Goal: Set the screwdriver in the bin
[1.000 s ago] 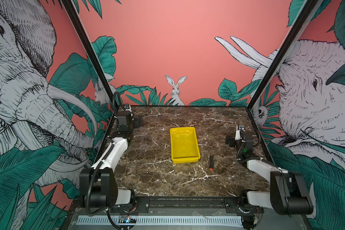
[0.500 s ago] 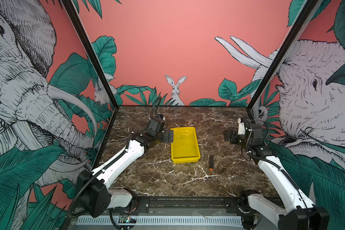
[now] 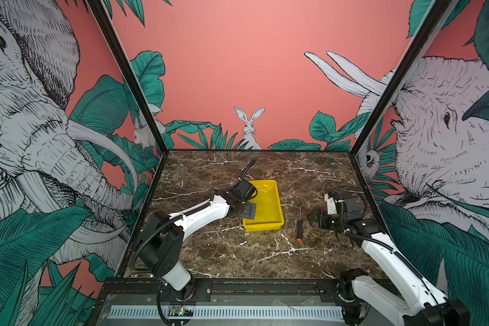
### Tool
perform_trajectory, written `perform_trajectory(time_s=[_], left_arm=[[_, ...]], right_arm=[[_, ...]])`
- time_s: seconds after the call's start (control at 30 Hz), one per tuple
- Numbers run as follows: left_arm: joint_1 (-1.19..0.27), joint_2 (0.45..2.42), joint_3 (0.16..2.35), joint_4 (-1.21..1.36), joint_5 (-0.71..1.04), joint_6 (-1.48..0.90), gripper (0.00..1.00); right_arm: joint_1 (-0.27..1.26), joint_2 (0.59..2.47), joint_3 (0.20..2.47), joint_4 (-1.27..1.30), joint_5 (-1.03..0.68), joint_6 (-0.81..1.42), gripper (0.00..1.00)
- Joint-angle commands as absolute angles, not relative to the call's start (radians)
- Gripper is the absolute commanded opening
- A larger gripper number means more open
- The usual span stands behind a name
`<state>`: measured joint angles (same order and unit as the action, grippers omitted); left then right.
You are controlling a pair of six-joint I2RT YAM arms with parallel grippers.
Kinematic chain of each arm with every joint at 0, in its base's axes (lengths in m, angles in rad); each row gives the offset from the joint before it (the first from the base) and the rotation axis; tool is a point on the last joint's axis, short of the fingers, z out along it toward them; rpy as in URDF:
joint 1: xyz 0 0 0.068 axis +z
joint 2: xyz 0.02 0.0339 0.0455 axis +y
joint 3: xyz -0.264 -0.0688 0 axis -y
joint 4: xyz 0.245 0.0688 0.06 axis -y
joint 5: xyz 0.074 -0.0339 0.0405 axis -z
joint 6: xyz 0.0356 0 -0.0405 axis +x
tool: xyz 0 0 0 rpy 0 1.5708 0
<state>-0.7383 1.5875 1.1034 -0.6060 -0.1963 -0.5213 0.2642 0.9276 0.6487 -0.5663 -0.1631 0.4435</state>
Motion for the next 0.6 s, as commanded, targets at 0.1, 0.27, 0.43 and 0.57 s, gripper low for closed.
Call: perform_trajectory(time_s=[0.1, 0.27, 0.43, 0.57], left_arm=[[-0.739, 1.587, 1.095, -0.680, -0.330, -0.482, 1.00], [-0.738, 1.607, 1.118, -0.719, -0.368, -0.459, 1.00], [-0.728, 1.586, 1.105, -0.706, -0.381, -0.454, 1.00], [-0.707, 1.544, 1.083, -0.671, -0.337, -0.452, 1.00]], right_arm=[[0.365, 0.965, 0.625, -0.557, -0.103, 0.539, 0.99], [0.445, 1.057, 0.637, -0.544, -0.062, 0.585, 0.99], [0.506, 1.151, 0.663, -0.535, -0.001, 0.625, 0.96], [0.533, 1.219, 0.680, -0.510, 0.023, 0.650, 0.89]])
